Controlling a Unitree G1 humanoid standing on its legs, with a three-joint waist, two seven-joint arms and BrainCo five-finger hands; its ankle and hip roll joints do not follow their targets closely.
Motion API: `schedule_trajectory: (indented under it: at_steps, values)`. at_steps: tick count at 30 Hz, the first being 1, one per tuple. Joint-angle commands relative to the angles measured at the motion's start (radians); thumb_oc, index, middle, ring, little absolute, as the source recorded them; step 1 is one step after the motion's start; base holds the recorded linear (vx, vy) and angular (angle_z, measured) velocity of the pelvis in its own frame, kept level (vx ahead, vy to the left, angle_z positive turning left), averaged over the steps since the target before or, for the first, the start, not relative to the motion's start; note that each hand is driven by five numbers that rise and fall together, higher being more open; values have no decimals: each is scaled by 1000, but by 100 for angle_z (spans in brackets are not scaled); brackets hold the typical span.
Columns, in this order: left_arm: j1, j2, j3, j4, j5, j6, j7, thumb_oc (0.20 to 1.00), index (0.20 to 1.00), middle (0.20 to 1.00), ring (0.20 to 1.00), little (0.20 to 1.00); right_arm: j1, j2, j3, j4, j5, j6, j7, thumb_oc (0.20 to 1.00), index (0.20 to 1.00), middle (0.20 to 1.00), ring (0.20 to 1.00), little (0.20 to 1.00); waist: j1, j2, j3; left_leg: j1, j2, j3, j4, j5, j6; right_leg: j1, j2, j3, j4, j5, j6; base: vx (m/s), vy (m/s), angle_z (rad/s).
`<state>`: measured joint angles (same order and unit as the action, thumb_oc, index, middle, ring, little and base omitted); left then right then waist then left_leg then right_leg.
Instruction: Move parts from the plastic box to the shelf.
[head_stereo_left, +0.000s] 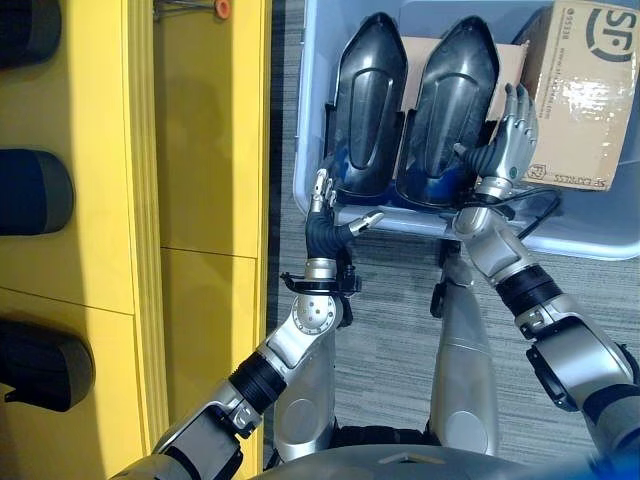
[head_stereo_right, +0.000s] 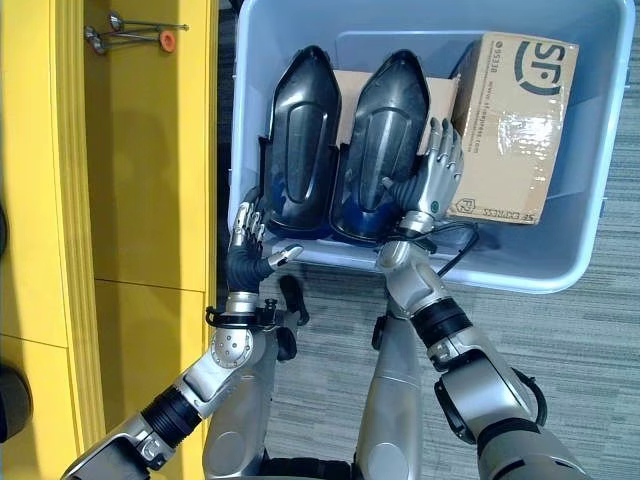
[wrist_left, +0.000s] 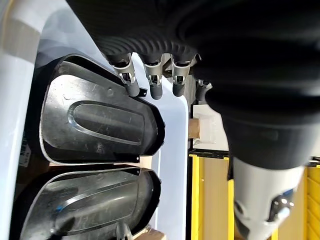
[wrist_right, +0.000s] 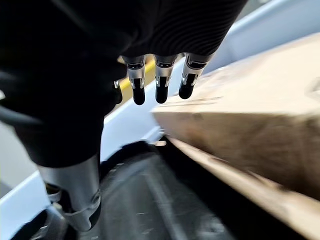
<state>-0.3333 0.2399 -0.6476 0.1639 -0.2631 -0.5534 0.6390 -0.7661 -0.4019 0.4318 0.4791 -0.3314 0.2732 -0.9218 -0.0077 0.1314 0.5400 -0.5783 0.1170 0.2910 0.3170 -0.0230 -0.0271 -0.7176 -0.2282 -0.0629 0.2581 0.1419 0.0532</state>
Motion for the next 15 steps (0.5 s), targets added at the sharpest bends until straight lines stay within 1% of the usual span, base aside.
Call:
schedule_trajectory:
  at_steps: [1, 2, 4, 5, 9, 10, 11, 15]
  values:
    - [16, -16, -11, -70, 27, -74, 0, 1000, 1000, 1000, 1000, 1000, -34, -14, 15, -71, -140, -107, -61, 1000, 1000, 1000, 1000, 1000, -2, 24, -20, -33, -66, -62, -18, 44, 21, 39, 65, -100, 126, -135, -32, 0, 0, 0]
    - [14, -19, -15, -50, 31, -90, -1, 1000, 1000, 1000, 1000, 1000, -32, -14, 26, -76, -165, -127, -67, 1000, 1000, 1000, 1000, 1000, -3, 24, -20, -33, -66, -61, -20, 46, 21, 39, 65, -101, 123, -132, -30, 0, 0, 0]
    - [15, -20, -16, -37, 29, -105, -2, 1000, 1000, 1000, 1000, 1000, -25, -16, 40, -97, -172, -135, -65, 1000, 1000, 1000, 1000, 1000, -5, 21, -20, -34, -66, -61, -22, 47, 20, 38, 65, -101, 120, -130, -28, 0, 0, 0]
    - [15, -20, -15, -27, 34, -113, -1, 1000, 1000, 1000, 1000, 1000, -17, -14, 48, -106, -134, -131, -72, 1000, 1000, 1000, 1000, 1000, -7, 19, -20, -34, -66, -61, -25, 48, 20, 37, 67, -98, 116, -128, -28, 0, 0, 0]
    - [16, -21, -11, -14, 49, -124, 2, 1000, 1000, 1000, 1000, 1000, 0, -6, 55, -101, -92, -128, -94, 1000, 1000, 1000, 1000, 1000, -10, 15, -20, -32, -66, -60, -31, 49, 18, 39, 69, -97, 110, -126, -26, 14, -3, 0]
    - [29, -24, -11, -19, 57, -120, 6, 1000, 1000, 1000, 1000, 1000, 34, 10, 56, -97, -13, -115, -104, 1000, 1000, 1000, 1000, 1000, -12, 12, -20, -14, -66, -67, -26, 26, 10, 56, 68, -93, 117, -148, -16, 56, -12, 1]
    - [29, -24, -10, -17, 55, -122, 4, 1000, 1000, 1000, 1000, 1000, 42, 16, 55, -85, 26, -115, -119, 1000, 1000, 1000, 1000, 1000, -12, 12, -20, -14, -66, -65, -26, 26, 10, 57, 68, -94, 116, -148, -17, 61, -11, 2]
    - [32, -20, -8, -16, 49, -117, 0, 1000, 1000, 1000, 1000, 1000, 64, 33, 41, -49, 79, -135, -174, 1000, 1000, 1000, 1000, 1000, -13, 12, -20, -16, -66, -68, -21, 21, 11, 55, 69, -93, 121, -151, -19, 10, -13, 6]
